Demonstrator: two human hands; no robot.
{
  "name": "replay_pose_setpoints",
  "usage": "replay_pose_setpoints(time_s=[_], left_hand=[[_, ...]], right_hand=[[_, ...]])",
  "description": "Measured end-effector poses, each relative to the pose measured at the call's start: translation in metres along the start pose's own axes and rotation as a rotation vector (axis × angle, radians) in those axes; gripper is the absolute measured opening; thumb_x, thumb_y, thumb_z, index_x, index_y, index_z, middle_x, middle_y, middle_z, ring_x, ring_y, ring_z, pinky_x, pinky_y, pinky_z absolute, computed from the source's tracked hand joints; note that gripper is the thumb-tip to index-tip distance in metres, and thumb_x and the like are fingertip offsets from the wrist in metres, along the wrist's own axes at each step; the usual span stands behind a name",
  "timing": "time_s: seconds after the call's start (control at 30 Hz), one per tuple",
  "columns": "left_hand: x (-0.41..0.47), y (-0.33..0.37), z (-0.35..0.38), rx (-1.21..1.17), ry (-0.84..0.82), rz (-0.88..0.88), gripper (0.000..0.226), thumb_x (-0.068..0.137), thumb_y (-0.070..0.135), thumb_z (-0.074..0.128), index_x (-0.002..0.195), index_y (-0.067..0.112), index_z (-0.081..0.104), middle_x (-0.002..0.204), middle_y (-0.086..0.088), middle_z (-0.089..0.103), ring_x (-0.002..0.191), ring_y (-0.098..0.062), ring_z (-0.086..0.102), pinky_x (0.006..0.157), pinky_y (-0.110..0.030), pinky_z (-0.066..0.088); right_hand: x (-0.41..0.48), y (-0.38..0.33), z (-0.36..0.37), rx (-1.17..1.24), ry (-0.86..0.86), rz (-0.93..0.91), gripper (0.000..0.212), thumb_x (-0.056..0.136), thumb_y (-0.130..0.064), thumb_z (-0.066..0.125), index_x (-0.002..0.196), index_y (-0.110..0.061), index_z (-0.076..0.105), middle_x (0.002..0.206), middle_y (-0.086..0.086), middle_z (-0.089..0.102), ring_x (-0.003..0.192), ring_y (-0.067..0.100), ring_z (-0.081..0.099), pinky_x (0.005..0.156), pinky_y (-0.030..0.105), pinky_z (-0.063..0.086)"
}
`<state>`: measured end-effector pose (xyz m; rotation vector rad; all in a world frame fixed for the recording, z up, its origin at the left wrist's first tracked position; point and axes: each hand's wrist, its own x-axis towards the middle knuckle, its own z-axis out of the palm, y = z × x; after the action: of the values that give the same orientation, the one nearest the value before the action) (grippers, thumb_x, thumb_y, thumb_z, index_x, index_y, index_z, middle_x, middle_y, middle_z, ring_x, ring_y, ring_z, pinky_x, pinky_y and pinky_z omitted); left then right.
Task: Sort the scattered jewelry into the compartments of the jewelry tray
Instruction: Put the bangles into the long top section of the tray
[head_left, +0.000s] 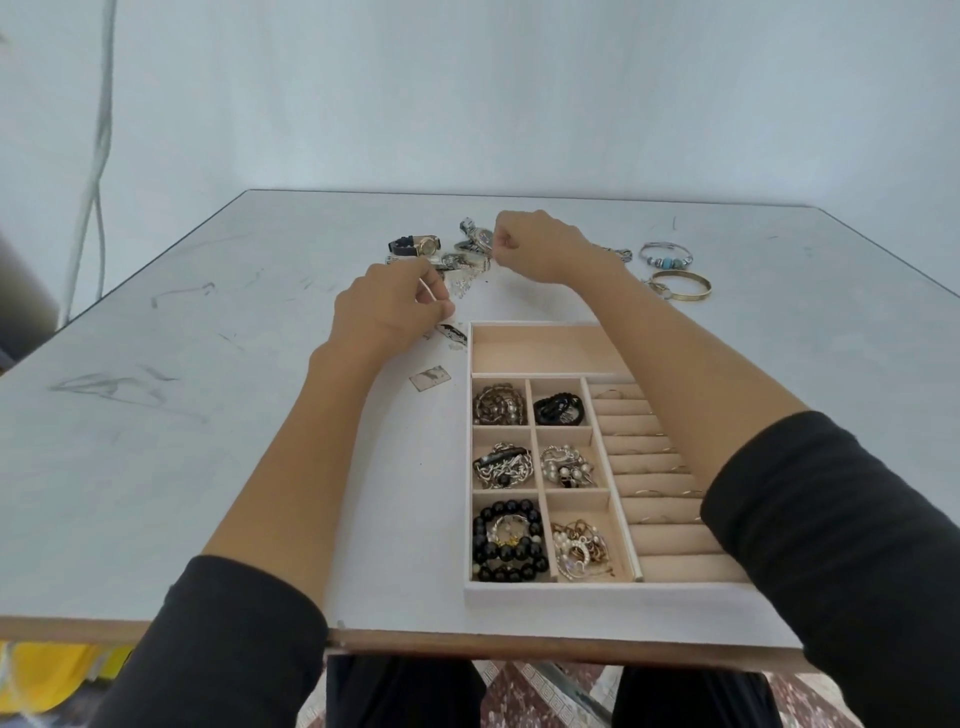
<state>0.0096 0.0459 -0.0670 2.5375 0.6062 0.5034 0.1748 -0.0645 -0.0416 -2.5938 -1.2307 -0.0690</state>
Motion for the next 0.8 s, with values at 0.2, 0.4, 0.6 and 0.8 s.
replay_pose_setpoints(time_s=[0.2,0.4,0.6,0.8], left_hand=[[-0.001,0.001,0.000,-0.020,-0.003,0.001,0.008,0.083,0.035,0.065,0.084,0.031,0.059,0.091,0.011,0.062,0.081,-0.015,0.054,0.068,-0.028,0.033],[-0.001,0.001,0.001,-0.037,-0.014,0.006,0.010,0.082,0.036,0.067,0.081,0.031,0.058,0.089,0.012,0.060,0.081,-0.015,0.055,0.069,-0.028,0.034],[-0.001,0.001,0.002,-0.043,-0.024,0.009,0.009,0.082,0.036,0.067,0.083,0.031,0.060,0.090,0.011,0.061,0.083,-0.015,0.056,0.071,-0.029,0.037],[-0.001,0.001,0.001,-0.049,-0.030,0.009,0.009,0.083,0.037,0.067,0.084,0.031,0.060,0.091,0.011,0.061,0.083,-0.015,0.057,0.071,-0.029,0.037]], right_hand=[[-0.017,0.014,-0.012,0.238,-0.002,-0.003,0.009,0.087,-0.018,0.046,0.091,-0.015,0.053,0.091,0.002,0.069,0.075,0.013,0.053,0.071,0.034,0.042],[-0.040,0.024,-0.015,0.565,-0.062,0.061,0.009,0.093,-0.012,0.047,0.084,-0.011,0.049,0.083,0.009,0.065,0.065,0.016,0.054,0.049,0.025,0.041],[-0.053,0.040,-0.010,0.960,-0.089,0.183,0.004,0.093,-0.007,0.049,0.089,-0.008,0.049,0.087,0.013,0.067,0.062,0.018,0.057,0.049,0.024,0.044],[-0.059,0.048,-0.008,1.388,-0.088,0.284,0.006,0.094,-0.008,0.050,0.089,-0.007,0.053,0.097,0.015,0.068,0.074,0.023,0.067,0.055,0.024,0.053]])
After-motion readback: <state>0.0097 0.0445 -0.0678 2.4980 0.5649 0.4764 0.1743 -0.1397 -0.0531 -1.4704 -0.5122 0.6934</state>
